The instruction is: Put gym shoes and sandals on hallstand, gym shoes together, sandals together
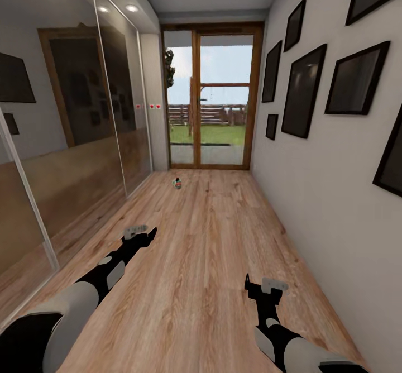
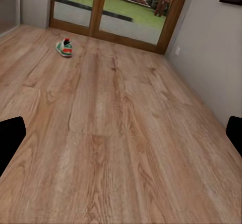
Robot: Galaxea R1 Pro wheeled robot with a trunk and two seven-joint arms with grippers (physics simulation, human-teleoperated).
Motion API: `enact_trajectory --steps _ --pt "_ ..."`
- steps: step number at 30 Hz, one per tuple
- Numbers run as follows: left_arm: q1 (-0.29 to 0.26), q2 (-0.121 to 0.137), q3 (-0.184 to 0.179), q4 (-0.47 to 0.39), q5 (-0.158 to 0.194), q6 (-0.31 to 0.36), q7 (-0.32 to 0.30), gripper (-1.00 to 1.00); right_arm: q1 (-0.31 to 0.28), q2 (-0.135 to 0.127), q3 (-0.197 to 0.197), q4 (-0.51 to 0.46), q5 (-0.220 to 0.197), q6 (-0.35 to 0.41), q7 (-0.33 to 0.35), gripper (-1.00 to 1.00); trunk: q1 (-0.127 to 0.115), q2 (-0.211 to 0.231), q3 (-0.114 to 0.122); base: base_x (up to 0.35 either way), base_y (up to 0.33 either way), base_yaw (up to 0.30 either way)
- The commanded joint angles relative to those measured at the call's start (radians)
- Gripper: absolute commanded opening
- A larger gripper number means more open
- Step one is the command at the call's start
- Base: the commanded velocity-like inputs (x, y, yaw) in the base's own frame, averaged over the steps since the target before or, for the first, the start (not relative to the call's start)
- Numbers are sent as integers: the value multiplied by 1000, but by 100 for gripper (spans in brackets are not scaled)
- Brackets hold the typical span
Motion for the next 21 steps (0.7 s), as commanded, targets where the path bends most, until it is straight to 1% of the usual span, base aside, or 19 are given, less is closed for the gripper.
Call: enact_trajectory --steps 1,9,21 --pt "-1 0 3 2 6 -1 -8 100 -1 0 0 0 -2 -3 -1 100 0 0 -1 346 -102 0" --pt "-1 0 3 2 7 -1 -8 100 -1 0 2 -2 7 -4 0 100 0 0 -1 346 -102 0" --pt "-1 0 3 2 6 -1 -8 100 -1 1 4 -3 9 -5 0 100 0 0 -1 346 -102 0"
